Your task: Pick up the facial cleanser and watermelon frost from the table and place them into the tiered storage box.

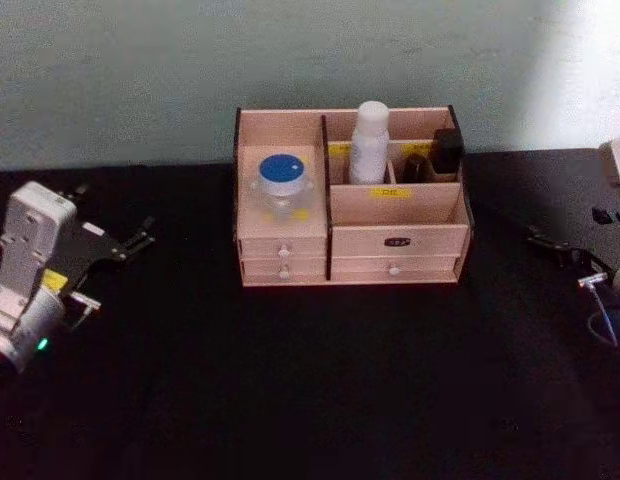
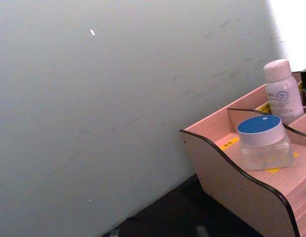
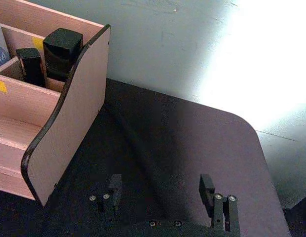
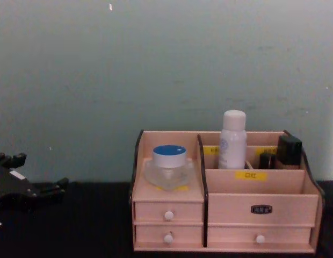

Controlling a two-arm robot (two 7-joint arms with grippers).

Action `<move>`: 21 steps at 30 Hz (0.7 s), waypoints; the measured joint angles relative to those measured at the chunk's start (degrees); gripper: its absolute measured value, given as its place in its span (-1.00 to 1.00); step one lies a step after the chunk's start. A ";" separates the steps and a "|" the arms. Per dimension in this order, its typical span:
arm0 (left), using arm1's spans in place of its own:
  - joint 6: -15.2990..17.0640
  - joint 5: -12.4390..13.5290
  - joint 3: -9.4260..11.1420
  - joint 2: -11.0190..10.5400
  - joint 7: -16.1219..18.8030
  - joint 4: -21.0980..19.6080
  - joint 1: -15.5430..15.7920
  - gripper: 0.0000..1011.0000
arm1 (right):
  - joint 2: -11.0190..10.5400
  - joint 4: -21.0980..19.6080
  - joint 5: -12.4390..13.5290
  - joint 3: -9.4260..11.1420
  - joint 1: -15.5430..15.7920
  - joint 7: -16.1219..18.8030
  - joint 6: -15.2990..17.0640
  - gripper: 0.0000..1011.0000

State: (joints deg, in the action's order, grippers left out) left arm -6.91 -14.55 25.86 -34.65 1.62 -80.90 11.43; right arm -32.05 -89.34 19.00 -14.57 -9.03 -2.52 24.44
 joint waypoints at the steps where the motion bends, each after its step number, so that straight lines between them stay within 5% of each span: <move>1: 0.00 0.00 0.00 0.00 0.00 0.00 0.00 0.98 | 0.00 0.00 0.00 0.00 0.00 0.00 0.00 0.98; 21: 0.00 0.00 0.00 0.00 0.00 0.00 0.00 0.98 | 0.00 0.00 0.00 0.00 0.00 0.00 0.00 0.98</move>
State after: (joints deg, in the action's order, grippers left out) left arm -6.91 -14.55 25.86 -34.65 1.62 -80.90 11.43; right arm -32.04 -89.34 19.00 -14.57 -9.03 -2.52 24.43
